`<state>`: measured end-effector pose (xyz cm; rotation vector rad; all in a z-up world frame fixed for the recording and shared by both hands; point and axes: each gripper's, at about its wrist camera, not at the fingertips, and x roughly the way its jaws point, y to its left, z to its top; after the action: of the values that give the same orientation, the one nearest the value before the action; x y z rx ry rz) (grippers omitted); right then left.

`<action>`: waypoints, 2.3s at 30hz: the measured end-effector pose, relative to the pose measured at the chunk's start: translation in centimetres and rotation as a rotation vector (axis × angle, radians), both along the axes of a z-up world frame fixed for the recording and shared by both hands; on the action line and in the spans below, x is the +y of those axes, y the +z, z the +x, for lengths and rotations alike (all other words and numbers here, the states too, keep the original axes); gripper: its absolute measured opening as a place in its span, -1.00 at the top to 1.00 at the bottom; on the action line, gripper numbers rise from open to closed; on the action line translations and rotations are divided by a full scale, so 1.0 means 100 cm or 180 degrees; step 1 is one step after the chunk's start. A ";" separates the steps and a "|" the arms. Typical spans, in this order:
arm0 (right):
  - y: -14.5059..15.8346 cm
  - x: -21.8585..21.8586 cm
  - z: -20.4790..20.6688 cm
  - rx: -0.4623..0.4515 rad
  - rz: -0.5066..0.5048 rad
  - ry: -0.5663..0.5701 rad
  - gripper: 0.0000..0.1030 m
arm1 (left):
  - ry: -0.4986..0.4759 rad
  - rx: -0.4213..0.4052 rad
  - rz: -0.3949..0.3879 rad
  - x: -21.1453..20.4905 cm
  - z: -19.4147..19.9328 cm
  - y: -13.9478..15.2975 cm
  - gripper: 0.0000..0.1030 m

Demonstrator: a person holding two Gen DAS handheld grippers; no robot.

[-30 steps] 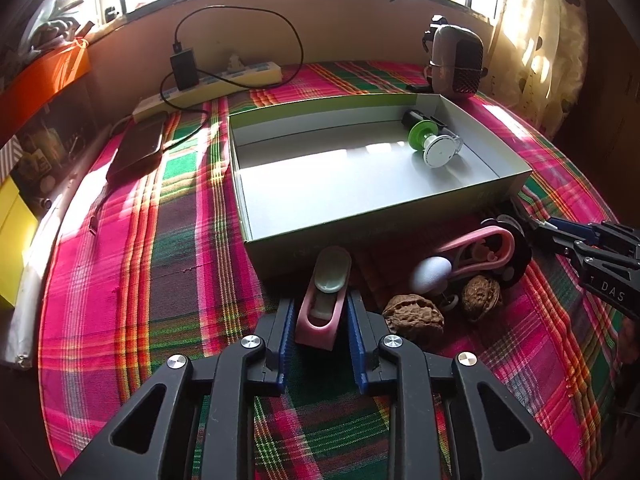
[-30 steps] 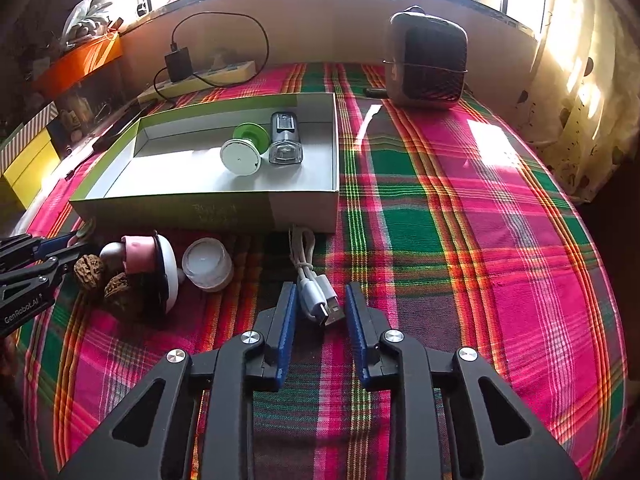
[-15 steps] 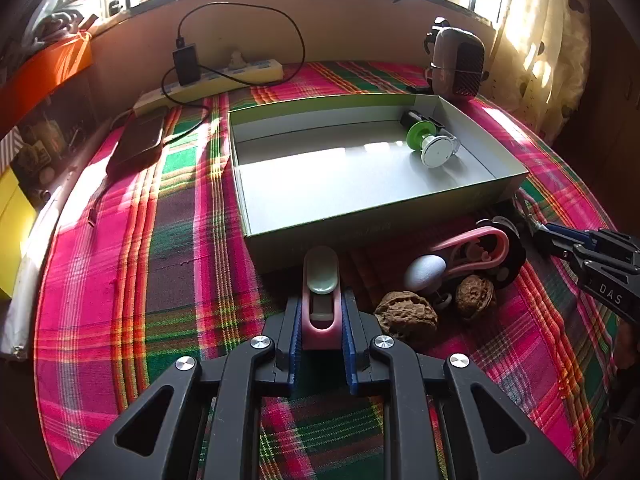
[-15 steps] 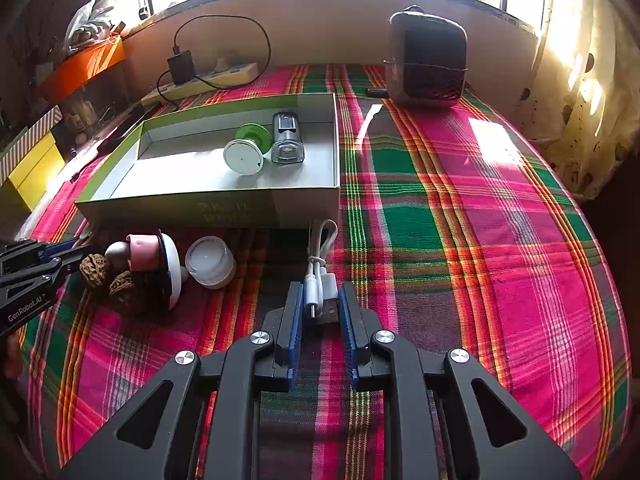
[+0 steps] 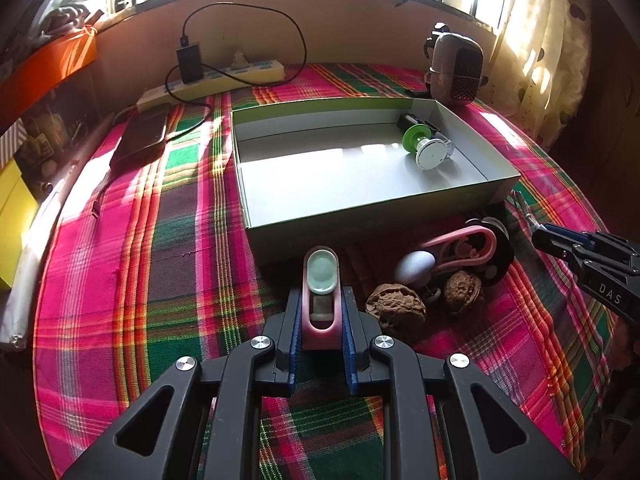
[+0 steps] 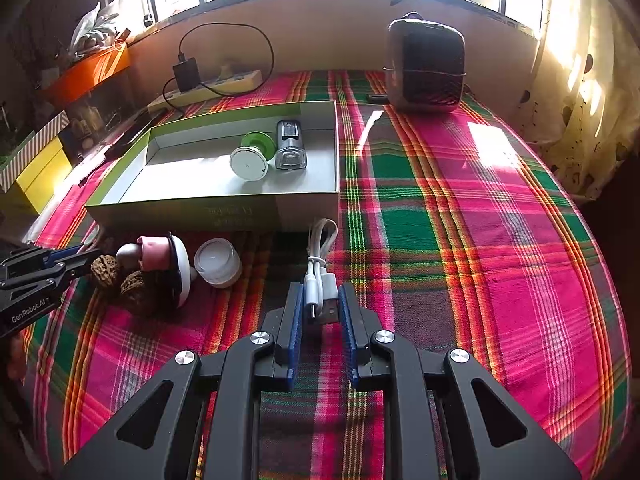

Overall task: Organize objects
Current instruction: 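Carry the pink clip with the left tool into the white box while the right carries the cable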

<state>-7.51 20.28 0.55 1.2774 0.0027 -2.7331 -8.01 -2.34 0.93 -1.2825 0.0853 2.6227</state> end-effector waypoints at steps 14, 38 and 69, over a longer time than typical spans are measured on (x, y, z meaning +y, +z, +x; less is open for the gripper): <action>0.032 -0.008 -0.004 0.0121 -0.0199 0.0190 0.64 | -0.0027 0.0107 0.0000 0.004 -0.003 0.028 0.70; 0.038 -0.079 -0.095 0.0021 -0.0204 0.0564 0.64 | 0.0141 0.0008 0.0102 0.007 -0.093 0.034 0.70; 0.002 -0.102 -0.152 -0.0300 -0.0059 0.0590 0.63 | 0.0173 -0.0233 0.0020 0.010 -0.142 0.002 0.70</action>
<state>-22.67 10.05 0.70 1.3282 0.0824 -2.5107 -22.25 -1.29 1.17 -1.3963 0.0307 2.6152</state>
